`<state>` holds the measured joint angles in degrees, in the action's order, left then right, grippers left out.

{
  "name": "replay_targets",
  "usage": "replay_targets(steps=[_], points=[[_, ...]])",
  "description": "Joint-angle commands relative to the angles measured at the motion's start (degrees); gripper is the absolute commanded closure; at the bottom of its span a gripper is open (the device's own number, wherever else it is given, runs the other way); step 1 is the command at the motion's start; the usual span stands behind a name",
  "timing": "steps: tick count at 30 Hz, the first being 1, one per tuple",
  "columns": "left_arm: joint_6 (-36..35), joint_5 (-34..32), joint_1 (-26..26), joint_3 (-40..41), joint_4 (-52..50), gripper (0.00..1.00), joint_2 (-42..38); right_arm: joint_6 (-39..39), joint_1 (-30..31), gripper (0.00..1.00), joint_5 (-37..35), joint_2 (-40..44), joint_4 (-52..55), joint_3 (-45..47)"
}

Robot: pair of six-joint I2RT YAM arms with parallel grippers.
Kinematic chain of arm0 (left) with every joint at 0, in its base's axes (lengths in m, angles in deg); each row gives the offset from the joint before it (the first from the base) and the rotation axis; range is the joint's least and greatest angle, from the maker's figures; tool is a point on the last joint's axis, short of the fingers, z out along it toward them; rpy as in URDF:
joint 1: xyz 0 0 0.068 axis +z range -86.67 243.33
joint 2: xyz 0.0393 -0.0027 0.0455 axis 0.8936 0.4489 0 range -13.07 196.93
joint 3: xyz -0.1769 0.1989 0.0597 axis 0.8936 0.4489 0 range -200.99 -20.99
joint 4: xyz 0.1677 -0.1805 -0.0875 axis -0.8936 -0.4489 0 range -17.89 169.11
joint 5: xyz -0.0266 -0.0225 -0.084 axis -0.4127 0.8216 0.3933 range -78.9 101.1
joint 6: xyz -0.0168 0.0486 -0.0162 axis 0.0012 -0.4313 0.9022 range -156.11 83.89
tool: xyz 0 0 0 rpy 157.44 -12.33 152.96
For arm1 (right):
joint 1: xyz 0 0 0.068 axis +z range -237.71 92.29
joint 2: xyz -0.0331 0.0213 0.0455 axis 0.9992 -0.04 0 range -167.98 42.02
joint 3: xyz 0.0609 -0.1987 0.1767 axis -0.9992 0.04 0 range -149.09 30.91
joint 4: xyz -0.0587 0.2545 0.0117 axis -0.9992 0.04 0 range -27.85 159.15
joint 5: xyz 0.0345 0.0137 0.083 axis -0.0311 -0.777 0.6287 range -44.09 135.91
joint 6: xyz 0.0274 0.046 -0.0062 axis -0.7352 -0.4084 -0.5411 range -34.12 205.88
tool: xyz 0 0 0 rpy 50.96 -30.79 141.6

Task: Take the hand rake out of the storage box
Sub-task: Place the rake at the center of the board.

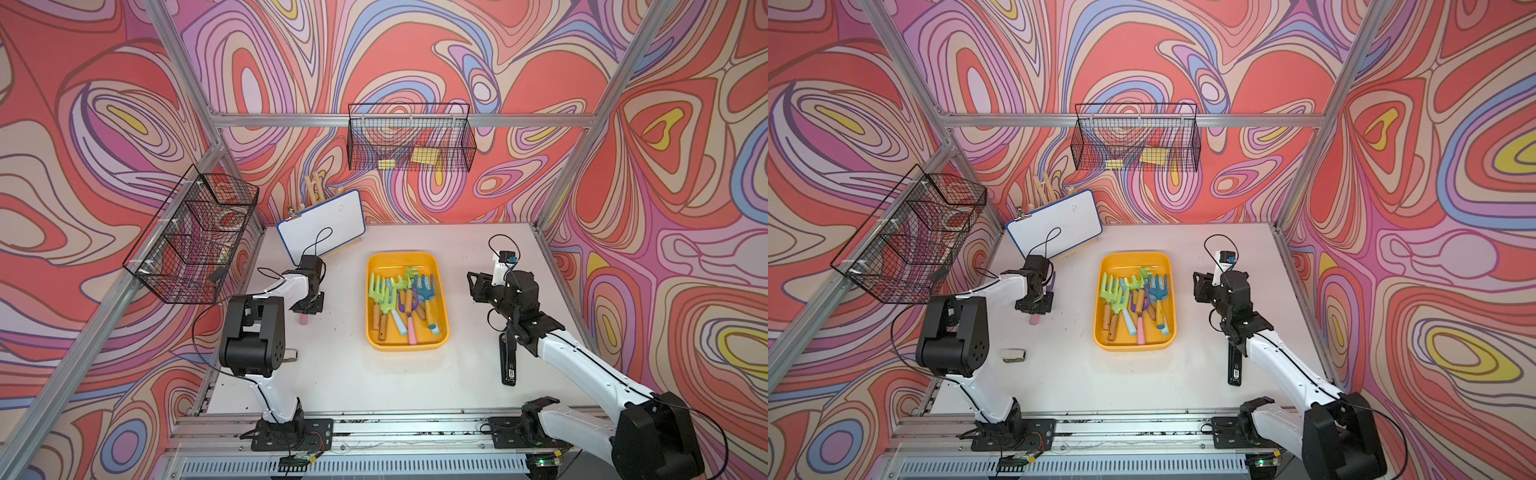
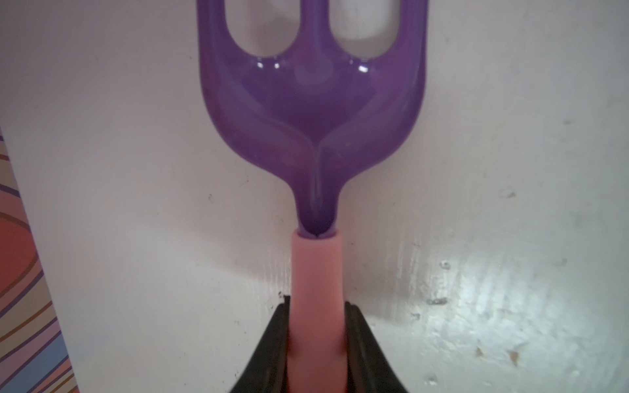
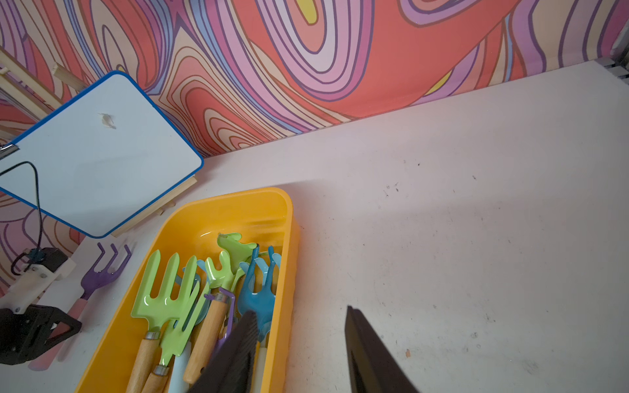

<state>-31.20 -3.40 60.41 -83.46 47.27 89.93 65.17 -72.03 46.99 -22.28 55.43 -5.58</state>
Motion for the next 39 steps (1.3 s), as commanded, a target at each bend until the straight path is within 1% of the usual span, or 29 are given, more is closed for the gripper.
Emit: replay_targets(steps=[1, 7, 14, 22, 25, 28, 31, 34, 39], points=[[-0.1, -1.9, 0.3, -0.9, -2.9, 0.72, 0.8, -0.1, -0.1, 0.53, 0.2, 1.2, -0.3, 0.9], [0.7, -4.9, 0.4, -0.4, -2.7, 0.67, -0.3, -0.1, -0.1, 0.53, 0.0, 1.7, -0.2, 1.0], [1.1, -5.1, 0.9, 0.4, -1.6, 0.59, -1.8, -0.1, -0.1, 0.53, 0.0, 1.8, -0.1, 0.9], [1.5, -5.1, 0.9, 1.4, -0.7, 0.57, -4.7, 0.0, -0.1, 0.53, -0.2, 1.9, -0.1, 0.9], [1.7, -4.6, 0.9, 1.4, -0.8, 0.57, -5.3, 0.1, -0.1, 0.51, 0.0, 1.8, 0.0, 0.8], [1.9, -2.7, 0.8, 1.8, -0.3, 0.55, -7.0, 0.2, -0.1, 0.48, 0.2, 1.4, 0.1, 0.6], [1.1, -1.1, -1.0, 3.1, 1.6, 0.53, -10.2, 0.4, -0.1, 0.46, 0.4, 1.0, 0.1, 0.4], [0.7, -1.9, -3.3, 3.7, 2.2, 0.52, -13.0, 0.7, -0.1, 0.44, 1.1, 0.4, 0.5, -0.2], [1.2, 0.7, -4.3, 4.8, 3.5, 0.52, -17.1, 0.8, -0.1, 0.42, 2.3, -0.8, 0.8, -1.0]])
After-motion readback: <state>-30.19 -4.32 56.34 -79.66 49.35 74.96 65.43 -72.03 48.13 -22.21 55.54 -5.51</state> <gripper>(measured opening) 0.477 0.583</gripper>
